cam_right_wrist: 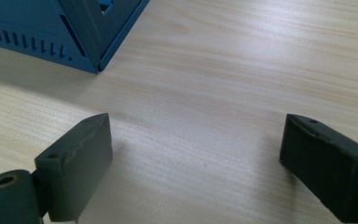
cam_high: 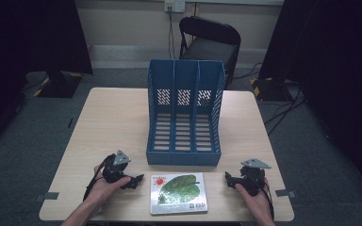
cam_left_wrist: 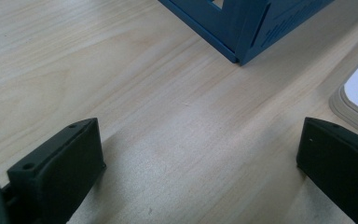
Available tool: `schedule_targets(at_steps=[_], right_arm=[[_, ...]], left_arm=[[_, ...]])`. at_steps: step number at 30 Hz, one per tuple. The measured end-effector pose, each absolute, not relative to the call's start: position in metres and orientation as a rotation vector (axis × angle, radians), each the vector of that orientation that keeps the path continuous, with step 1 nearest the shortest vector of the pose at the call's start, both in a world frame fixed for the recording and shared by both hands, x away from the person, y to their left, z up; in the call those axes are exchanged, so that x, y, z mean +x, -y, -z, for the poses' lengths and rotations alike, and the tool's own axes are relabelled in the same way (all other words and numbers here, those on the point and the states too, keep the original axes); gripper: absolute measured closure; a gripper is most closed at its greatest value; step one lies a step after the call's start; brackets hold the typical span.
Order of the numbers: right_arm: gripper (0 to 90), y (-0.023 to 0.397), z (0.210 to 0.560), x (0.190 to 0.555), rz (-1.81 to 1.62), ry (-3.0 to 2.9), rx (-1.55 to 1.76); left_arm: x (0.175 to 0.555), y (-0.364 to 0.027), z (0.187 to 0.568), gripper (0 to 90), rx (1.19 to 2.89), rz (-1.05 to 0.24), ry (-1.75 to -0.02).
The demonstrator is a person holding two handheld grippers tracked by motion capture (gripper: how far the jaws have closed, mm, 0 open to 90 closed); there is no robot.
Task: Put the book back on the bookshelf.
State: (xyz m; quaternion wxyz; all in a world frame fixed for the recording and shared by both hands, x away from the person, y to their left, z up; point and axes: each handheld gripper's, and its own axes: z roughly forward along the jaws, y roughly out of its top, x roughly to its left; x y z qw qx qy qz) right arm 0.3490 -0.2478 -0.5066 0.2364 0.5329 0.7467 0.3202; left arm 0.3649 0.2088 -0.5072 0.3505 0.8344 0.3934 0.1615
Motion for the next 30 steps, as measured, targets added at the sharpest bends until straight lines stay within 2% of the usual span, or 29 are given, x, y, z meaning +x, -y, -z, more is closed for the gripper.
schedule_targets(at_steps=[10,13,14,16,18,22,30], right_arm=[[11.3,0.247,0.504,0.343,-0.854,-2.0,1.536],[16.0,0.248,0.5,0.344,-0.895,-2.01,1.583],[16.0,0.248,0.5,0.344,-0.895,-2.01,1.583],[20.3,0.247,0.496,0.343,-0.942,-2.039,1.569],[21.6,0.244,0.491,0.342,-0.973,-2.047,1.532],[26.1,0.238,0.484,0.338,-1.021,-2.074,1.49],[25.9,0.217,0.465,0.322,-1.084,-2.112,1.334]], left_arm=[[0.364,-0.206,0.506,0.3,2.154,-0.435,-1.06],[0.364,-0.208,0.503,8.5,2.158,-0.433,-1.077],[0.364,-0.208,0.502,8.5,2.158,-0.431,-1.084],[0.363,-0.211,0.499,21.1,2.127,-0.406,-1.099],[0.363,-0.212,0.495,19.5,2.118,-0.368,-1.111],[0.357,-0.21,0.486,22.8,2.09,-0.324,-1.105],[0.344,-0.185,0.48,26.9,2.135,-0.252,-0.963]])
